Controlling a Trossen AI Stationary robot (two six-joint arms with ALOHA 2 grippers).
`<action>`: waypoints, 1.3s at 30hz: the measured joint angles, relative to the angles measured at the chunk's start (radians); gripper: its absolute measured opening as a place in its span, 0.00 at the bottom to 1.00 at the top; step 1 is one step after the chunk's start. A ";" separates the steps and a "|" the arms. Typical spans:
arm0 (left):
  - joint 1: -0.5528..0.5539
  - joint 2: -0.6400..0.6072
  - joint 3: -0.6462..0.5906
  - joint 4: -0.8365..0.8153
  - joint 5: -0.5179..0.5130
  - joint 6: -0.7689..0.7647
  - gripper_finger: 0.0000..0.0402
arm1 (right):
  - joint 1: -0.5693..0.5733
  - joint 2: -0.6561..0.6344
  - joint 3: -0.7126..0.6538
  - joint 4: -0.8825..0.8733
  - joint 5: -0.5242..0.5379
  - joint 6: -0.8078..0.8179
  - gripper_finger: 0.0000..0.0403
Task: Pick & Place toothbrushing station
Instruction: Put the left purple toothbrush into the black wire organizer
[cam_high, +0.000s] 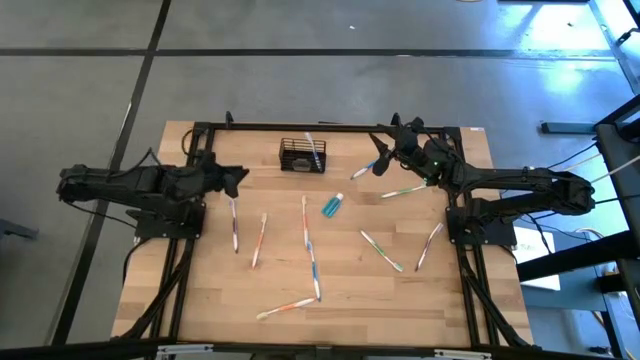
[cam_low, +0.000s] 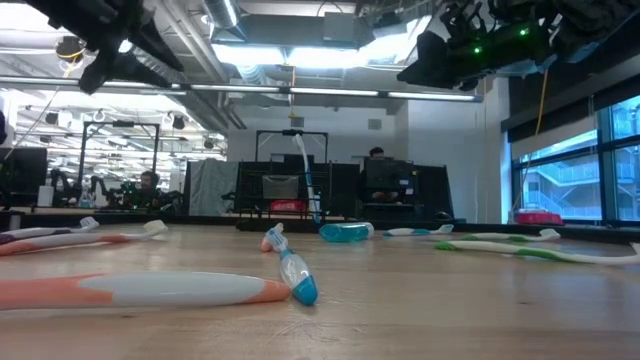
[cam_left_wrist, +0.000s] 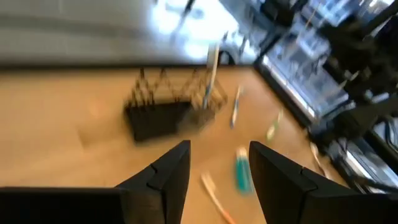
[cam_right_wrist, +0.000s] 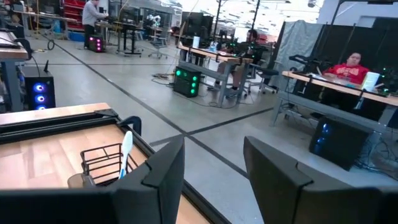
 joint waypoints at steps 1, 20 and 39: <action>0.007 0.017 0.004 -0.018 0.036 -0.033 0.40 | 0.000 0.000 0.000 -0.002 0.000 0.002 0.42; 0.035 0.333 0.004 -0.262 0.276 -0.386 0.40 | 0.000 0.000 0.000 -0.007 -0.001 0.056 0.42; 0.035 0.620 0.003 -0.425 0.364 -0.704 0.40 | 0.000 0.000 0.000 -0.011 -0.004 0.082 0.42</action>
